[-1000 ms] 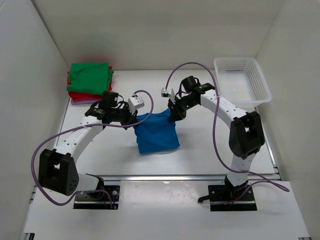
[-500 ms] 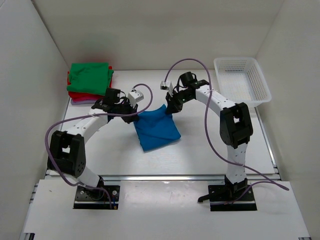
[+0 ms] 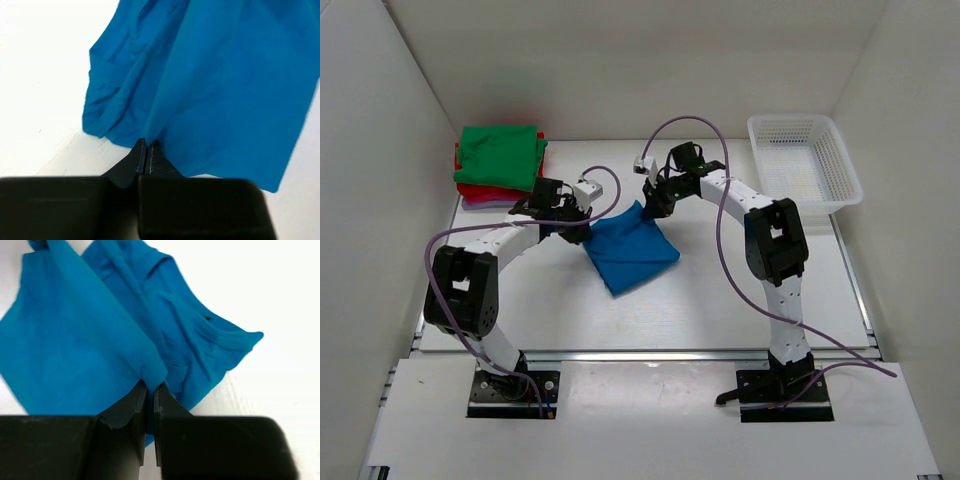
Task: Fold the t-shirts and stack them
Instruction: Fold the long partially folded tshirt into a neat square, then put the neatly folded tshirt into the corner of the board with the left arm
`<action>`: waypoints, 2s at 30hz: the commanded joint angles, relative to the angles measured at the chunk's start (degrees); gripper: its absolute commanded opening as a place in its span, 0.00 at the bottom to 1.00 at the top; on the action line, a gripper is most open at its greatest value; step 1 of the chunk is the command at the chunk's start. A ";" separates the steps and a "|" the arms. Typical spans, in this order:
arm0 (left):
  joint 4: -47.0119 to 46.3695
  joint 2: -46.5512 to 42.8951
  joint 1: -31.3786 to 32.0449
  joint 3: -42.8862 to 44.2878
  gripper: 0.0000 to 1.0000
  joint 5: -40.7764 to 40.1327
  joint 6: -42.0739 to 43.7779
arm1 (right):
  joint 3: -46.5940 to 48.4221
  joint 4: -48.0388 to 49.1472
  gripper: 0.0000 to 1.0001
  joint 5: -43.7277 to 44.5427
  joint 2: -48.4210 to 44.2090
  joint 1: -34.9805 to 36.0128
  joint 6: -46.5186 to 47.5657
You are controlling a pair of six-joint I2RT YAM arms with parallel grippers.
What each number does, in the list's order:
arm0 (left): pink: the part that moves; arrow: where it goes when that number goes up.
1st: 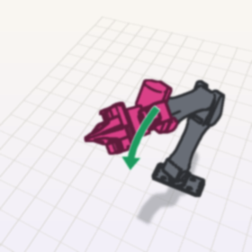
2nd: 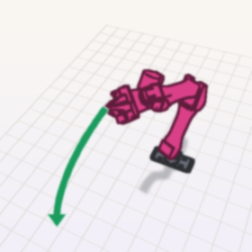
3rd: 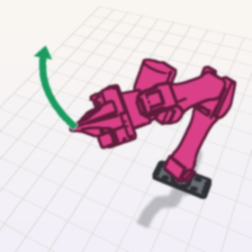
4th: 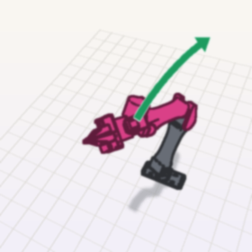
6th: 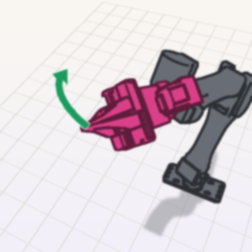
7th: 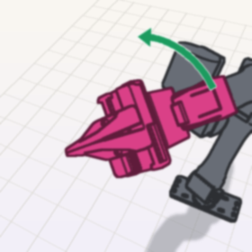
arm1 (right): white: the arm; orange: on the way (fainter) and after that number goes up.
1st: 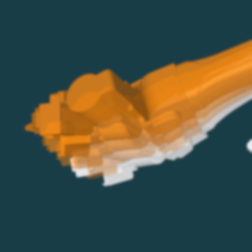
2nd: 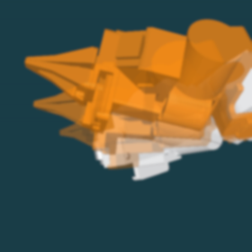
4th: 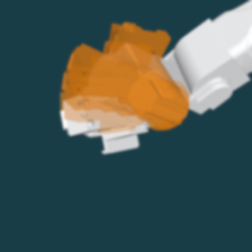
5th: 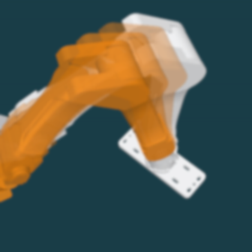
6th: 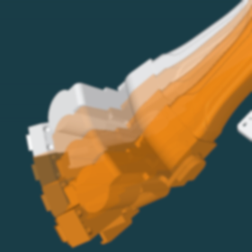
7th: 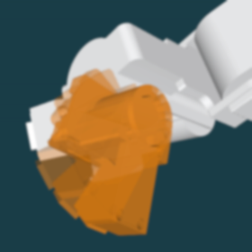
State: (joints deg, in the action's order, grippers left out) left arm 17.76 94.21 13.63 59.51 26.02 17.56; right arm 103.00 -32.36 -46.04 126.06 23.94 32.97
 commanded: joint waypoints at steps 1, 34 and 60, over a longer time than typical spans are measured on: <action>-0.70 -0.52 -0.44 1.23 0.00 -7.46 -3.23 | 1.32 8.09 0.00 2.79 0.85 0.92 -1.94; -1.58 13.54 0.34 11.42 0.42 -21.19 -14.66 | 14.69 -7.80 0.31 24.95 10.79 5.41 -20.31; -0.22 3.61 -7.04 5.79 0.65 6.48 -22.76 | -5.35 -4.47 0.09 26.97 -2.85 0.32 -27.52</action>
State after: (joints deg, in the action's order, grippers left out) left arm 12.16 100.84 7.55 66.04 24.18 -4.36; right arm 94.43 -34.76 -19.68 121.99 25.71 4.21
